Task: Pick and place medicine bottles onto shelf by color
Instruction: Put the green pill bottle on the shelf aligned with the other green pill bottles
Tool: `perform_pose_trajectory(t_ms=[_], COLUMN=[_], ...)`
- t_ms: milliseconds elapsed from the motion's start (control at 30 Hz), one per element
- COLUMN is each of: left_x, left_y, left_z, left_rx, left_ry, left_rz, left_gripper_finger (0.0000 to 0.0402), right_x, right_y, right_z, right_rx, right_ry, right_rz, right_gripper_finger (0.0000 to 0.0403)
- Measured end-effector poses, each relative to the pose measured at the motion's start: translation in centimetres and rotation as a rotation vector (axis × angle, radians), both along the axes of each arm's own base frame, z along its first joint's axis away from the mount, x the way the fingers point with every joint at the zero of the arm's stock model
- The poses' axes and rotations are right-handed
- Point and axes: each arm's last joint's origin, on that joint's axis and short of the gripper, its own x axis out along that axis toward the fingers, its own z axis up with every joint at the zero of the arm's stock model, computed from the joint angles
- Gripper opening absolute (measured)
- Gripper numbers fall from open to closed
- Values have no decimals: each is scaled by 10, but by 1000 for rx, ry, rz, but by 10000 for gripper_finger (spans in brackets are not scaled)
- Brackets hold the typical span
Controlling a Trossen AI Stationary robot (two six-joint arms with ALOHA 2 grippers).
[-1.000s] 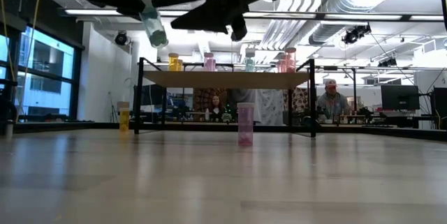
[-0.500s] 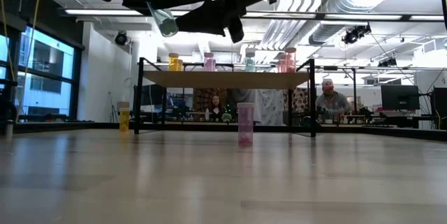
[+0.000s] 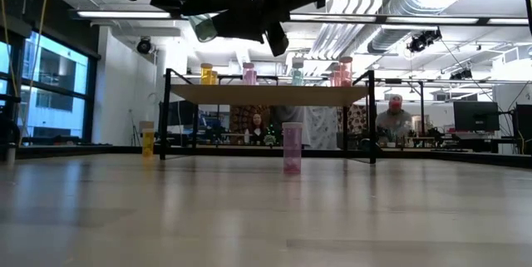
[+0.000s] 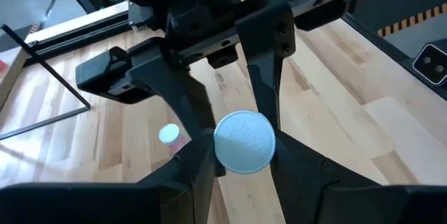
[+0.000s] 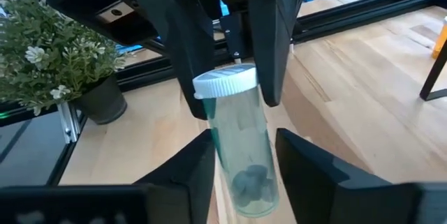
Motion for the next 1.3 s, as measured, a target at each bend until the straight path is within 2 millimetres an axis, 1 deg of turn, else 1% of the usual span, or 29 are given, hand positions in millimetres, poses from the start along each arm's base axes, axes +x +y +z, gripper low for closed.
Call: perform_pose_trajectory(t_ms=[167, 300, 467, 767, 900, 1000, 1300], left_x=[0, 0, 0, 0, 0, 0, 1], left_y=[0, 1, 1, 1, 1, 2, 3], left_z=[0, 0, 0, 0, 1, 1, 1], left_rx=[15, 18, 21, 23, 28, 36, 81], left_ry=[-2, -2, -3, -8, -9, -12, -19], left_rz=[9, 21, 21, 24, 32, 47, 79], left_gripper_finger=[115, 115, 130, 197, 219, 224, 224], right_x=[0, 0, 0, 1, 1, -1, -5], right_y=[1, 1, 1, 0, 1, 5, 17], right_z=[0, 0, 1, 3, 3, 2, 2], right_rx=[15, 15, 25, 31, 27, 12, -7], right_ry=[-3, -4, -10, -21, -21, -21, -19], right_rz=[-1, -2, -5, -23, -32, -62, -77], right_gripper_finger=[111, 98, 96, 94, 94, 94, 94])
